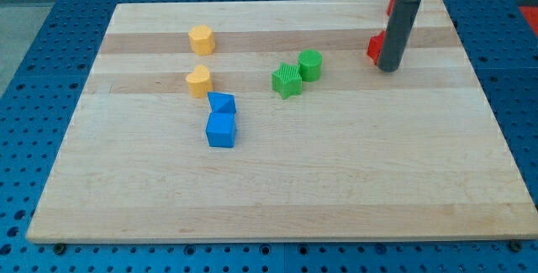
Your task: Move the red star closer to the red circle
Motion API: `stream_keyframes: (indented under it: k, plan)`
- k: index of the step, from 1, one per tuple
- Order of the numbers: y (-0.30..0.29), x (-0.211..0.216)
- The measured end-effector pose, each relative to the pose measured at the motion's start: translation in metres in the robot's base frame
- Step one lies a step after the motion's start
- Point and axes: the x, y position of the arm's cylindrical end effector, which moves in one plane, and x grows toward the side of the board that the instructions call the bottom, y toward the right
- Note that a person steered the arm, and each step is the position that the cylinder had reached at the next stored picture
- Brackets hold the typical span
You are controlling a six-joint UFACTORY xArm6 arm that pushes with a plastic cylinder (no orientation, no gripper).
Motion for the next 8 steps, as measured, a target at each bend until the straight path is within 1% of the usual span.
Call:
stream_keyframes:
  k: [1, 2, 3, 4, 5, 6, 7, 8]
  plan:
    - [0.003, -0.024]
    - [0.002, -0.024]
    - [-0.011, -0.020]
    - [-0.026, -0.026]
    - [-0.025, -0.040]
    - [-0.005, -0.055]
    - [-0.002, -0.063]
    - [-0.005, -0.060]
